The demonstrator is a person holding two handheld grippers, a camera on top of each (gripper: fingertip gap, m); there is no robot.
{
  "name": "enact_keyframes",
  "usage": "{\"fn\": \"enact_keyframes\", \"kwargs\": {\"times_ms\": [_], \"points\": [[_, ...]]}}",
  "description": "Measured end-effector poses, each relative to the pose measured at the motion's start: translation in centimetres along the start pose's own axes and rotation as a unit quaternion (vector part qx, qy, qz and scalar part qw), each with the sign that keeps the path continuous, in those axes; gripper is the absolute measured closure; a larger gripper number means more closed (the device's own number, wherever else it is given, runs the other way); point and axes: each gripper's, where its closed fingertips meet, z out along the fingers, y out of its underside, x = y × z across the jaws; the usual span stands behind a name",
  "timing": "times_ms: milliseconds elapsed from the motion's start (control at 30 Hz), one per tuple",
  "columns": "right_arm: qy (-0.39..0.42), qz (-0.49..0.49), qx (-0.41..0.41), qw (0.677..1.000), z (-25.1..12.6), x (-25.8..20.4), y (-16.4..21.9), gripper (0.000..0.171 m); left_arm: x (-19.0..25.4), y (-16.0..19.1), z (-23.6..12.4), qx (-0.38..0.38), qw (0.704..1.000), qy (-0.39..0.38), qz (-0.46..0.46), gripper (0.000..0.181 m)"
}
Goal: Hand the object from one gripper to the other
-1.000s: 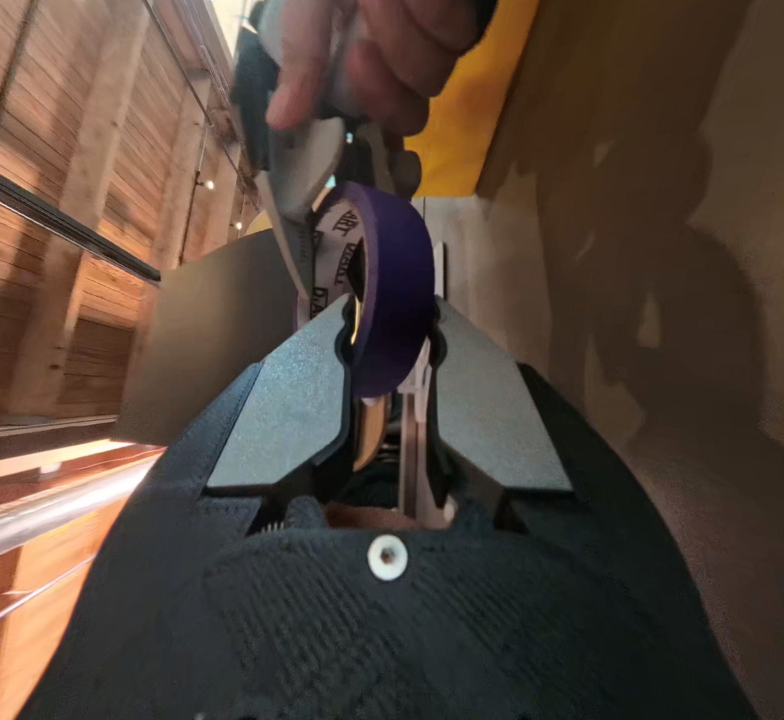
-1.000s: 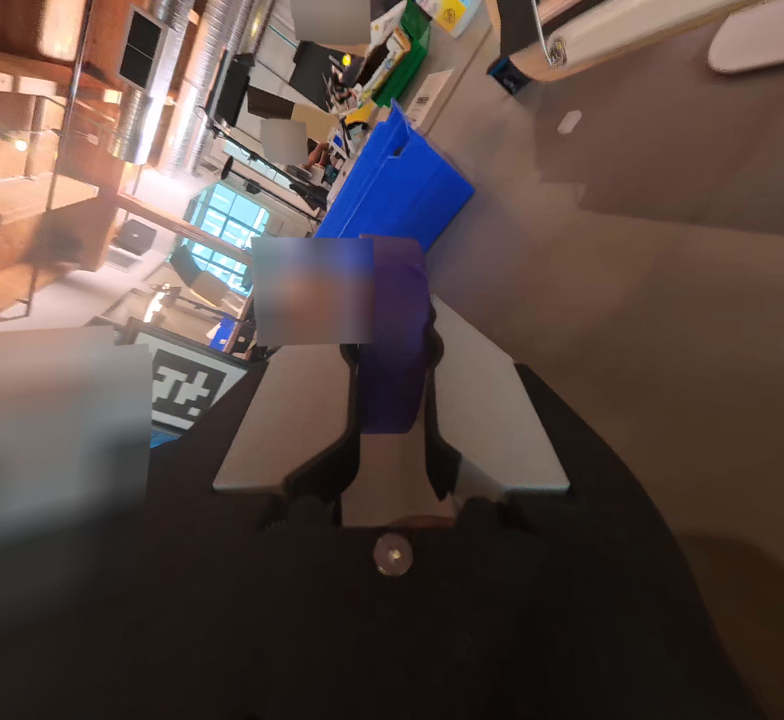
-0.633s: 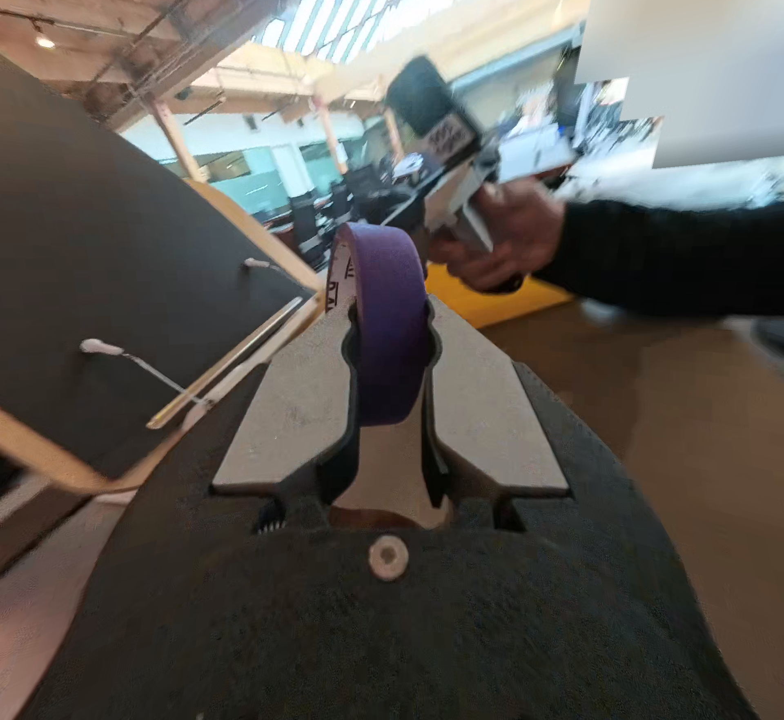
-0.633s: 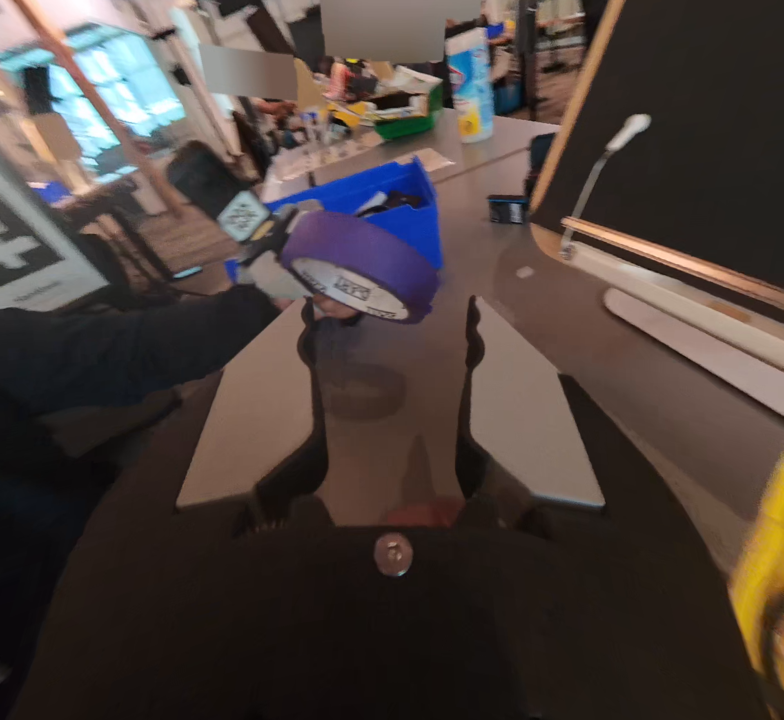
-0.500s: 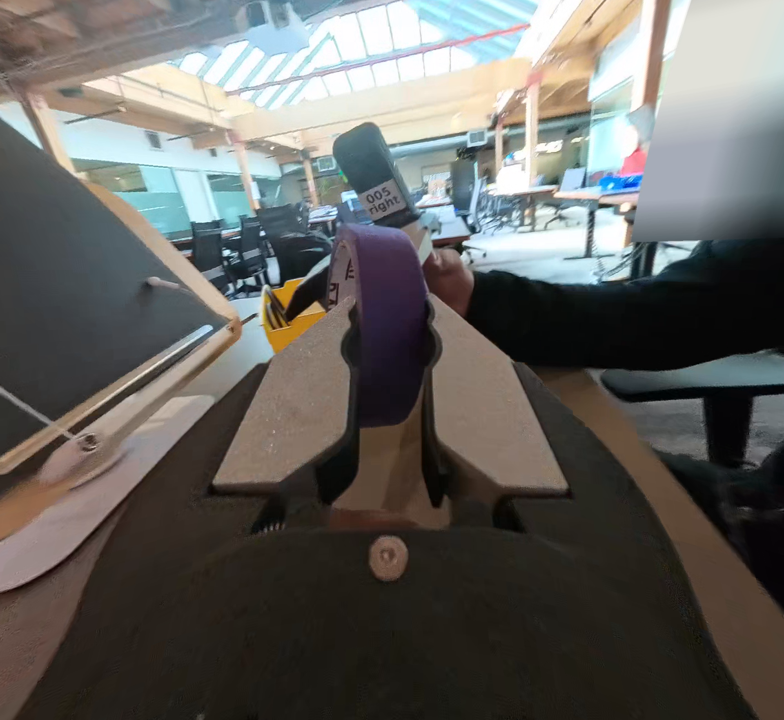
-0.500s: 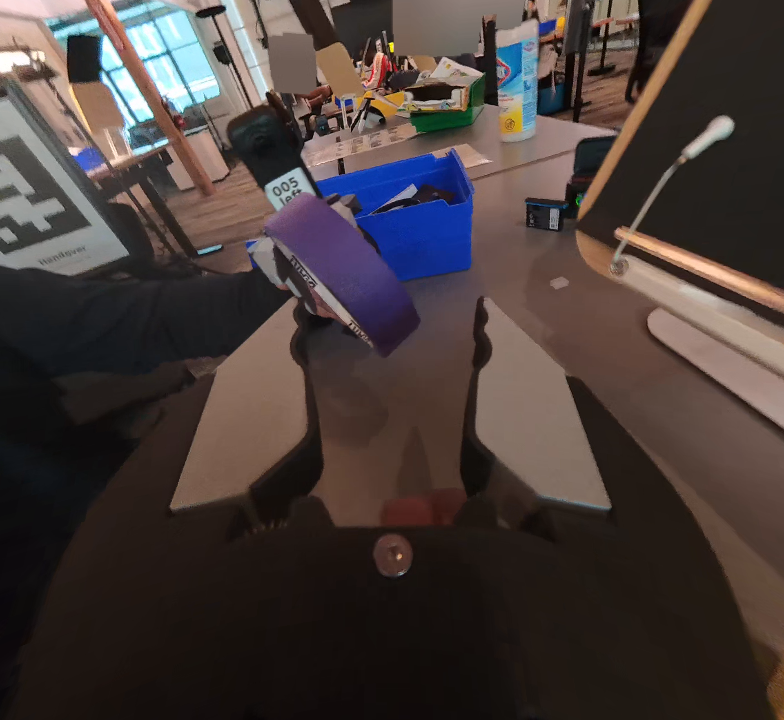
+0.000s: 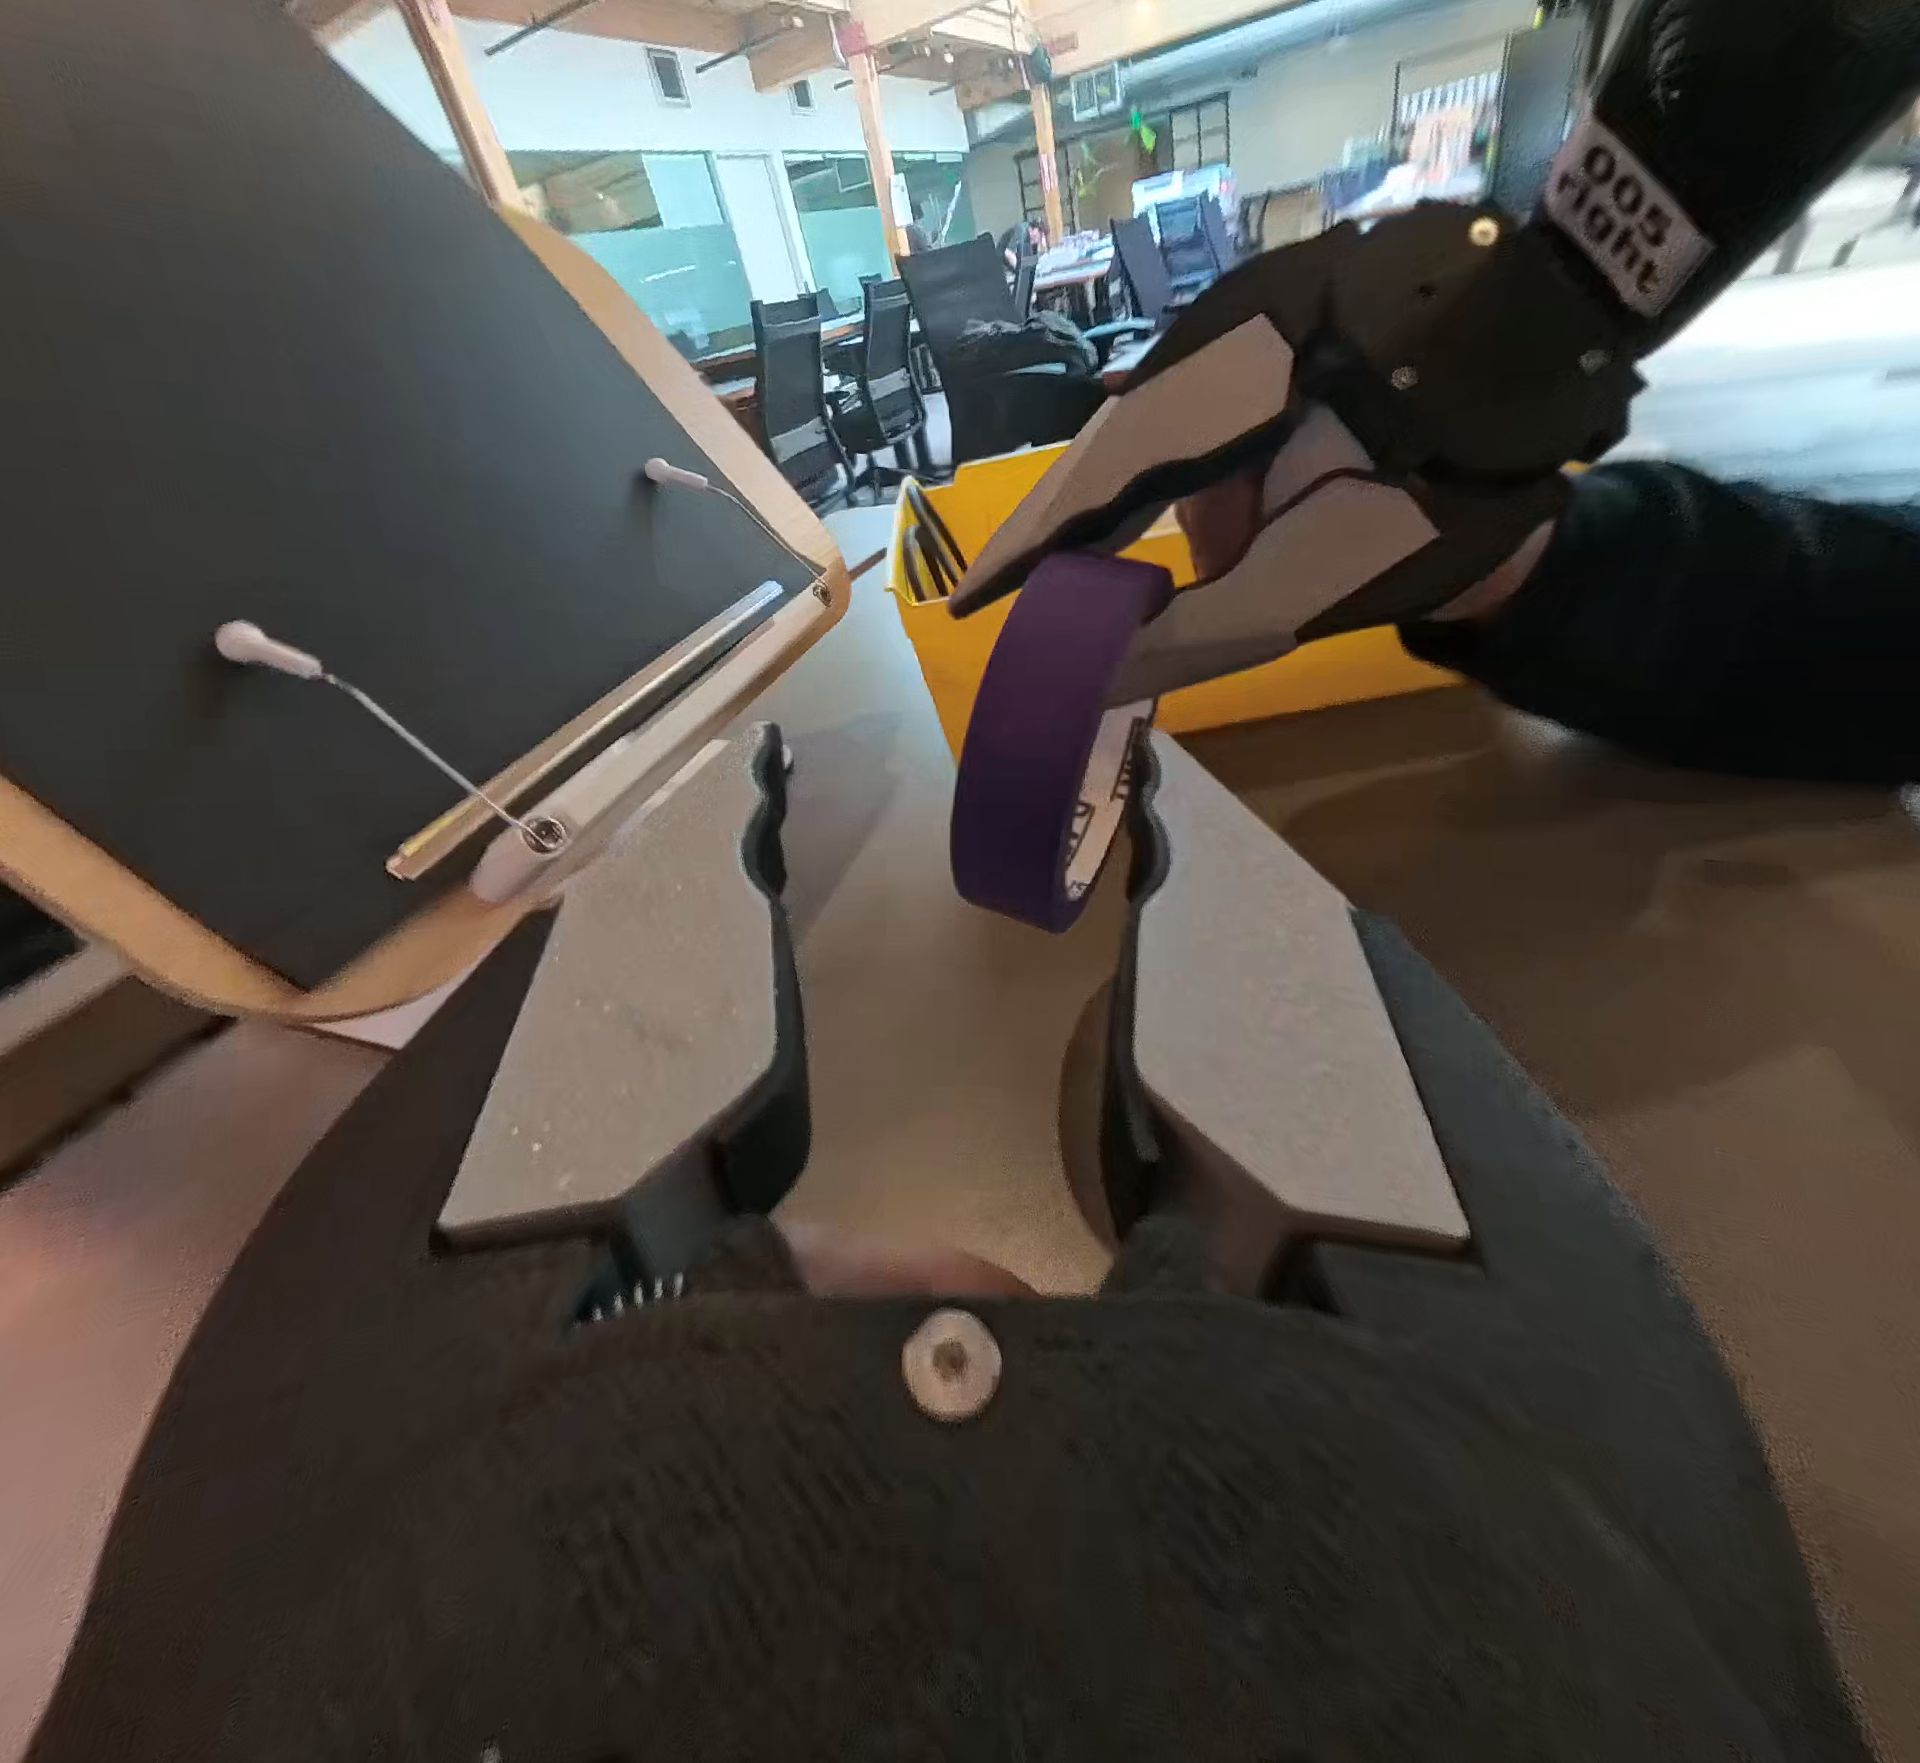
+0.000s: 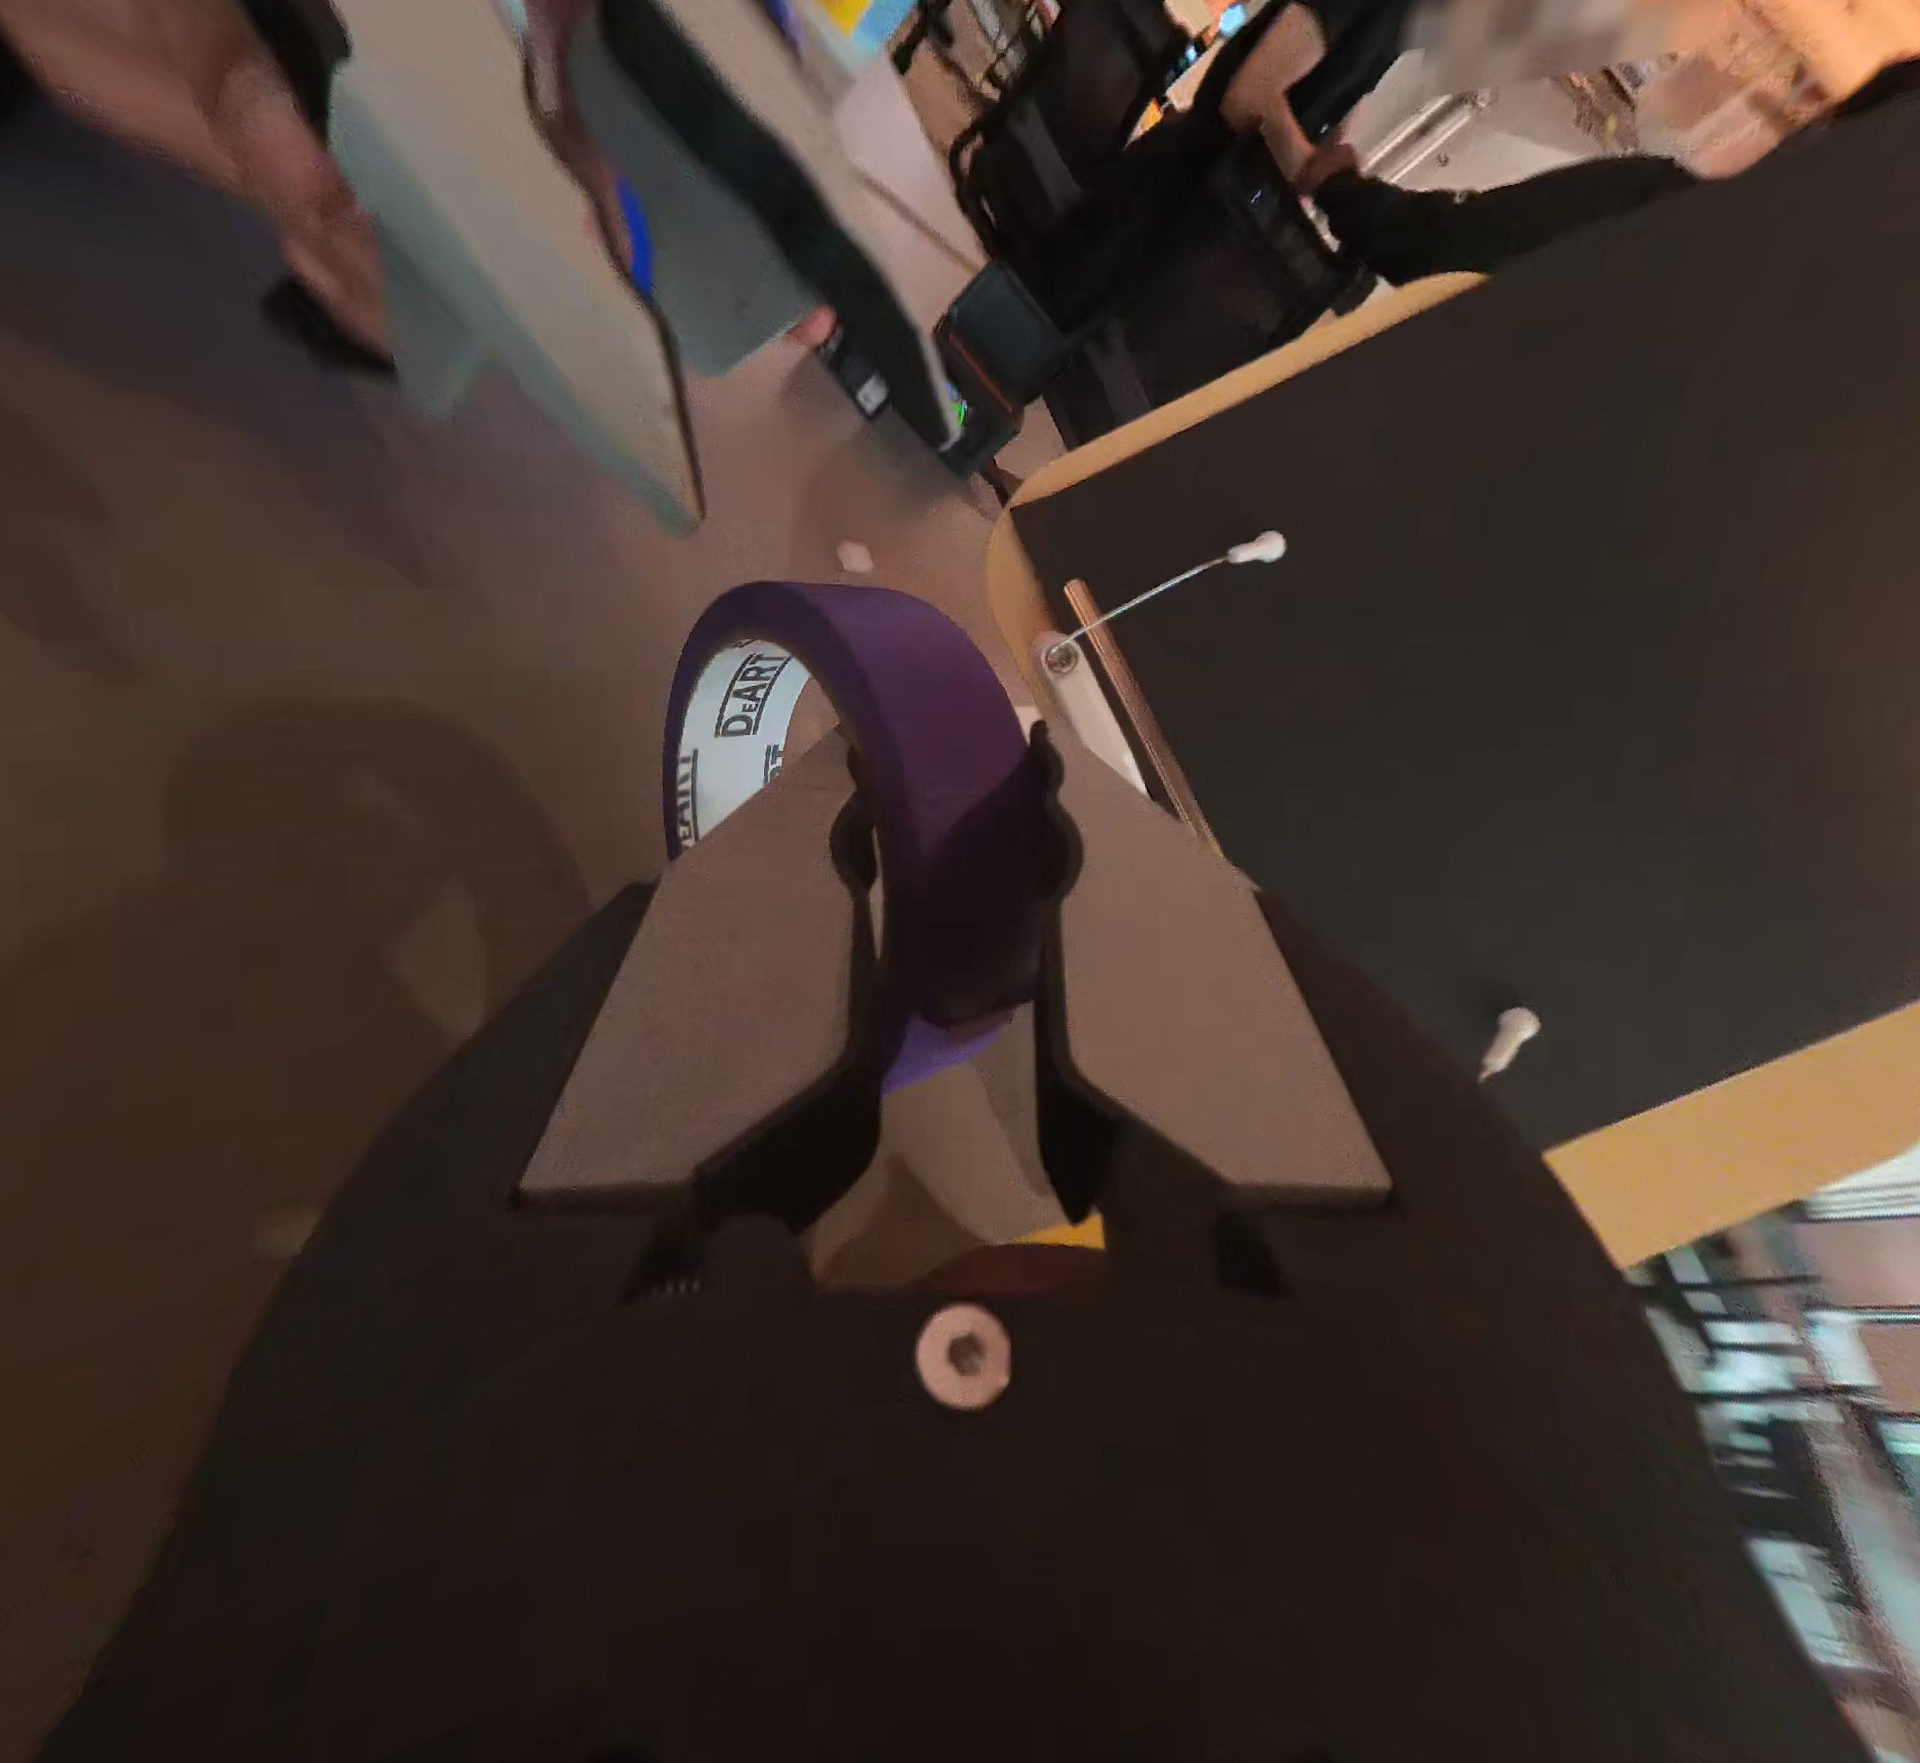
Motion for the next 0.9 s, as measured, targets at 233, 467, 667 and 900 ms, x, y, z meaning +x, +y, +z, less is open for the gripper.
{"fn": "enact_keyframes", "kwargs": {"times_ms": [233, 467, 667, 900], "points": [[-0.012, -0.118, -0.037, 0.992, 0.9, -2.9, -1.1, 0.145, 2.5, 4.1, 1.2, -0.112, 0.984, 0.030, 0.133, 0.154], [-0.033, 0.032, -0.101, 0.994, -1.1, -1.6, 2.0, 0.123, -0.5, 3.8, 0.9, -0.138, 0.886, -0.110, 0.429, 0.154], [-0.122, 0.492, -0.010, 0.862, -3.4, -1.2, 1.3, 0.106, -2.4, 0.7, 1.2, -0.103, 0.774, -0.240, 0.576, 0.154], [-0.214, 0.673, 0.046, 0.707, -1.9, -0.3, 0.1, 0.106, 0.7, -1.0, 1.7, -0.031, 0.734, -0.234, 0.637, 0.154]]}}
